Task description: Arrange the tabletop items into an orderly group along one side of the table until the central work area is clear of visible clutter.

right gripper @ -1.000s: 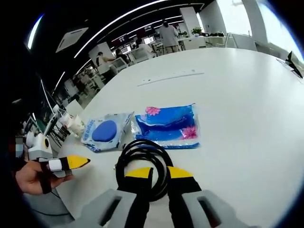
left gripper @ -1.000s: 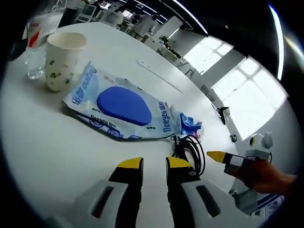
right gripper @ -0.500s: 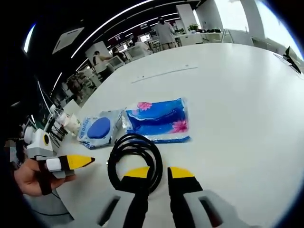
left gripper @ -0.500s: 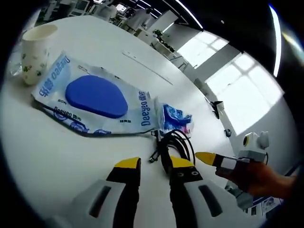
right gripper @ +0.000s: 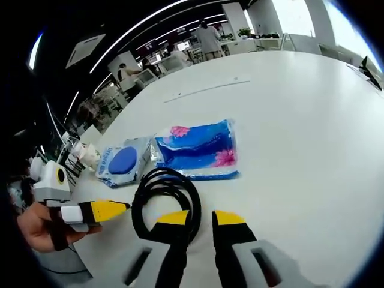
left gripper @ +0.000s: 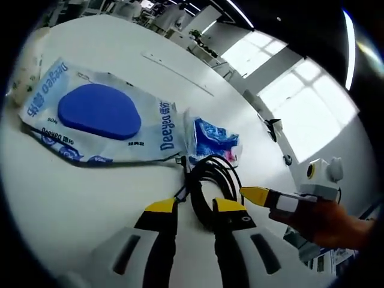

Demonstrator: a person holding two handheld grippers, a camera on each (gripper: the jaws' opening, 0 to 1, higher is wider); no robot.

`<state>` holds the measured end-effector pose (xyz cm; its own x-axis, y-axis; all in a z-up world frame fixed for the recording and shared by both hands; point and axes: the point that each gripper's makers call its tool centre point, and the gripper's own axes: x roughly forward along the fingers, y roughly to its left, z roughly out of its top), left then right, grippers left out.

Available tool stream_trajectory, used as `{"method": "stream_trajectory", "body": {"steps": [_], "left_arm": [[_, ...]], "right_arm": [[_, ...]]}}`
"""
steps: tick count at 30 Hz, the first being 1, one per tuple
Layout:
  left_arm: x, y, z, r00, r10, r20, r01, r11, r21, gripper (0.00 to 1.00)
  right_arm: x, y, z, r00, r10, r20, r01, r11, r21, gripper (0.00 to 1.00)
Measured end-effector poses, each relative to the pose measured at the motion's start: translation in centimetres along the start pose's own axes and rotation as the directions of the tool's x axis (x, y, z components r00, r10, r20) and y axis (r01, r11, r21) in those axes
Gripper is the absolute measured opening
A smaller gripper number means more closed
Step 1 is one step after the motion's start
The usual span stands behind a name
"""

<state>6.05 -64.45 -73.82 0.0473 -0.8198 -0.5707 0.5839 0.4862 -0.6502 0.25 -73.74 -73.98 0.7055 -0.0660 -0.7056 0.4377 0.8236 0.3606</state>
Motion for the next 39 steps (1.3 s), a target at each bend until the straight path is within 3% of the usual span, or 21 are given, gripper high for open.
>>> {"method": "stream_trajectory", "body": {"steps": [16,28,39], "left_arm": [[1.3,-0.5,-0.7,0.999,0.018,-0.037,-0.018,1.0,-0.012,0.09],[-0.7,0.5,-2.1,0.998,0.054,-0.042,-0.055,0.998,-0.021,0.08],[-1.1,1.3,-1.9,0.997,0.077,-0.032,-0.078,0.996,-0.032,0.08]], "right_arm": [[1.1,0.1,-0.7,0.999,0.025,-0.024,-0.025,1.0,-0.012,0.04],[1.6,1.4,-1.4,0.997,0.067,-0.04,-0.069,0.996,-0.058,0.03],[1.6,2.6,-1.8,0.995,0.083,-0.054,-0.087,0.993,-0.078,0.03]]}}
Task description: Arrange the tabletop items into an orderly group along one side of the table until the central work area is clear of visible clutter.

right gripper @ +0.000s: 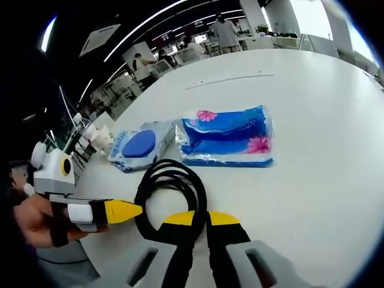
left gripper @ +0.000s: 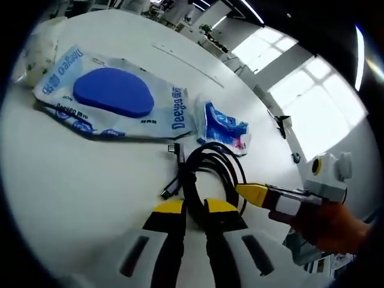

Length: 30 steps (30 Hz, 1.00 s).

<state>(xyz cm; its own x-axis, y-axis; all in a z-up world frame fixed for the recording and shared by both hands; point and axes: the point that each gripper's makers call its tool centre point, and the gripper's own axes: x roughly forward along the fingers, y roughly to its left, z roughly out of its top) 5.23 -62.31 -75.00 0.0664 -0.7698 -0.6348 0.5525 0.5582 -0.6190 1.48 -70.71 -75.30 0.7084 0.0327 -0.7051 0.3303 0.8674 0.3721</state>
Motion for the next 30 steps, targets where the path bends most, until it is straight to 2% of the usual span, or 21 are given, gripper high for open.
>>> {"method": "stream_trajectory", "body": {"steps": [6,12,15,18,20,21,24,26,30], "left_arm": [[-0.2,0.1,0.0,1.0,0.002,0.005,-0.002,1.0,-0.004,0.09],[-0.4,0.0,-0.1,1.0,-0.004,-0.005,0.004,1.0,0.002,0.1],[-0.9,0.1,-0.3,1.0,-0.007,-0.018,0.007,1.0,0.022,0.14],[-1.3,0.5,-0.3,1.0,-0.011,-0.02,0.012,0.999,0.035,0.15],[-1.7,0.5,-0.1,1.0,-0.01,-0.013,0.011,0.999,0.048,0.15],[-1.9,0.6,-0.1,1.0,0.0,-0.015,0.001,0.998,0.06,0.12],[-2.2,0.5,0.5,1.0,-0.003,-0.009,0.004,0.996,0.093,0.13],[-2.3,0.5,0.7,1.0,-0.006,-0.01,0.007,0.99,0.141,0.13],[-2.5,0.4,1.8,1.0,-0.01,0.01,0.008,0.985,0.172,0.13]], "right_arm": [[-0.6,1.1,-0.4,1.0,0.005,-0.002,-0.005,1.0,0.0,0.04],[0.0,0.6,-0.3,1.0,0.01,-0.011,-0.01,1.0,0.002,0.04],[0.1,0.5,-0.3,0.999,0.023,-0.023,-0.024,1.0,-0.017,0.05],[-0.4,0.1,-0.2,1.0,0.02,-0.025,-0.02,1.0,-0.02,0.08],[-0.6,-0.6,-0.3,1.0,0.023,-0.017,-0.023,1.0,-0.001,0.09],[-1.0,-0.6,-0.4,1.0,0.025,-0.017,-0.025,1.0,0.003,0.1],[-1.3,-0.5,-0.3,1.0,0.027,-0.012,-0.027,1.0,0.001,0.1],[-1.3,-0.3,-0.1,1.0,0.028,-0.007,-0.028,1.0,-0.001,0.1],[-0.7,-0.3,0.2,0.999,0.051,-0.01,-0.051,0.999,-0.011,0.08]]}}
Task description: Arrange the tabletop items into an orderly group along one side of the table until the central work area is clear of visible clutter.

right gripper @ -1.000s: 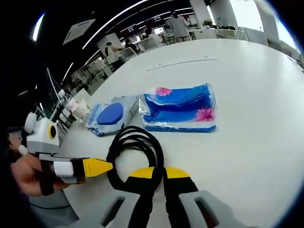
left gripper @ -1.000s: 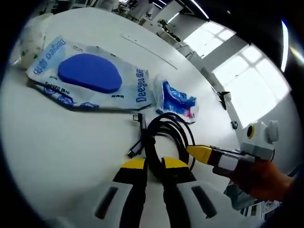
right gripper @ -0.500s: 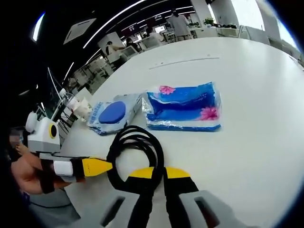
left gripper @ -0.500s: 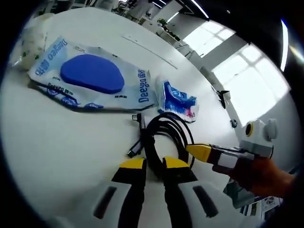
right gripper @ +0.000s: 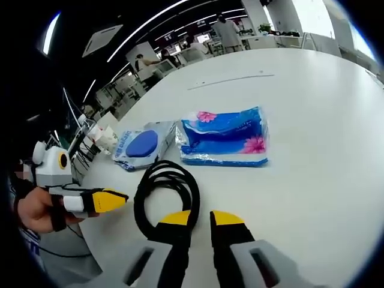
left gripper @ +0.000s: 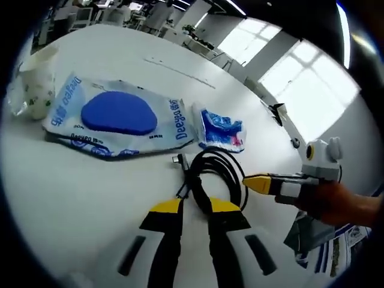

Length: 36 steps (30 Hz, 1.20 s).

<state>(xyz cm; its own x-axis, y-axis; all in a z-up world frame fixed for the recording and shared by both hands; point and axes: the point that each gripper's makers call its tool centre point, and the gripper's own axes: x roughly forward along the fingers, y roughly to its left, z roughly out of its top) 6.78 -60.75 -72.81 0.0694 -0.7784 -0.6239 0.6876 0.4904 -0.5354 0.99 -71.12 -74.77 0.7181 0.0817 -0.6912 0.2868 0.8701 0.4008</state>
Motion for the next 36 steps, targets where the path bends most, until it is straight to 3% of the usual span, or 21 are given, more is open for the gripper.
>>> {"method": "stream_trajectory", "body": {"steps": [13,28,33,36], "left_arm": [[1.1,-1.3,3.1,0.997,-0.044,0.056,0.041,0.997,0.063,0.15],[2.1,-1.2,5.8,0.997,-0.043,0.067,0.034,0.992,0.123,0.15],[2.5,-1.9,6.7,0.997,-0.047,0.062,0.036,0.986,0.164,0.15],[3.8,-1.9,7.6,0.998,-0.035,0.048,0.025,0.98,0.196,0.15]], "right_arm": [[-1.3,-1.0,1.2,1.0,-0.019,0.02,0.019,1.0,-0.006,0.09],[-1.2,-2.9,2.5,0.999,-0.037,0.025,0.037,0.999,-0.004,0.09],[-1.0,-3.6,3.2,0.997,-0.069,0.029,0.069,0.998,-0.012,0.1],[-0.8,-4.4,3.9,0.994,-0.1,0.031,0.101,0.994,-0.037,0.12]]}}
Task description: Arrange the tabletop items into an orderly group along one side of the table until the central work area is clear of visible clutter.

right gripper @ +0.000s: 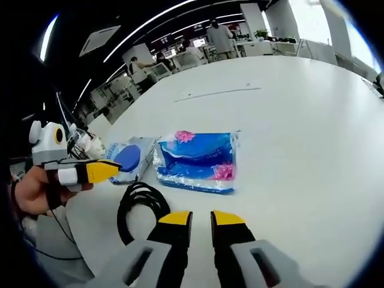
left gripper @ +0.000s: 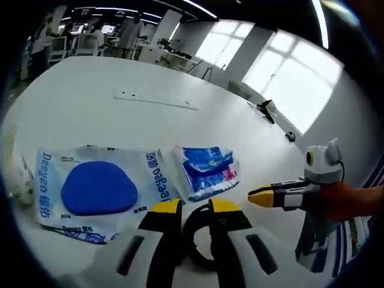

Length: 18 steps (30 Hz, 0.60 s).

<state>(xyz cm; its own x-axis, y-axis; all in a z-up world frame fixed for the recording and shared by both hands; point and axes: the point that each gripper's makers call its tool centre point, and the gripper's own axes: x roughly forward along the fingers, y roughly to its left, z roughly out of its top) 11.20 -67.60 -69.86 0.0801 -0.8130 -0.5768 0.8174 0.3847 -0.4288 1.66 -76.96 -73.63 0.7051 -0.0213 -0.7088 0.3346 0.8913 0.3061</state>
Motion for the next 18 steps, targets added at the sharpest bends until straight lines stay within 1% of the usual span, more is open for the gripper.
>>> {"method": "stream_trajectory", "body": {"steps": [2,3,4,7,8,10,11,14,18], "left_arm": [[0.8,0.3,0.7,1.0,0.002,0.0,-0.002,1.0,0.012,0.15],[1.0,0.3,0.9,1.0,0.002,0.0,-0.002,1.0,0.016,0.15],[1.0,0.4,1.0,1.0,0.003,0.001,-0.003,1.0,0.02,0.15],[1.3,0.3,1.4,1.0,0.007,-0.002,-0.007,0.999,0.034,0.15],[2.5,0.4,2.0,1.0,0.009,-0.008,-0.009,0.999,0.048,0.15],[3.2,0.7,2.5,1.0,0.014,-0.013,-0.013,0.997,0.073,0.15],[3.5,0.7,2.7,1.0,0.014,-0.018,-0.013,0.996,0.084,0.15],[3.3,0.5,2.9,1.0,0.014,-0.021,-0.012,0.995,0.103,0.14],[4.1,0.8,3.1,0.998,0.027,-0.052,-0.02,0.991,0.13,0.13]], "right_arm": [[-0.2,-1.2,0.8,0.999,-0.037,0.006,0.037,0.999,-0.002,0.12],[-0.4,-1.1,0.7,0.998,-0.056,0.009,0.056,0.998,0.002,0.12],[-0.2,-1.5,0.9,0.998,-0.07,0.01,0.07,0.998,0.011,0.13],[0.1,-2.2,1.8,0.997,-0.075,0.013,0.075,0.997,0.019,0.14],[0.2,-2.3,2.1,0.997,-0.077,0.014,0.076,0.997,0.017,0.14],[0.8,-3.1,2.9,0.996,-0.084,0.01,0.084,0.996,0.007,0.14],[0.6,-2.9,2.8,0.996,-0.084,0.01,0.084,0.996,0.008,0.14],[1.2,-3.2,3.6,0.997,-0.081,0.015,0.081,0.997,0.015,0.13],[1.4,-3.3,3.7,0.996,-0.088,0.005,0.088,0.996,0.008,0.13]]}}
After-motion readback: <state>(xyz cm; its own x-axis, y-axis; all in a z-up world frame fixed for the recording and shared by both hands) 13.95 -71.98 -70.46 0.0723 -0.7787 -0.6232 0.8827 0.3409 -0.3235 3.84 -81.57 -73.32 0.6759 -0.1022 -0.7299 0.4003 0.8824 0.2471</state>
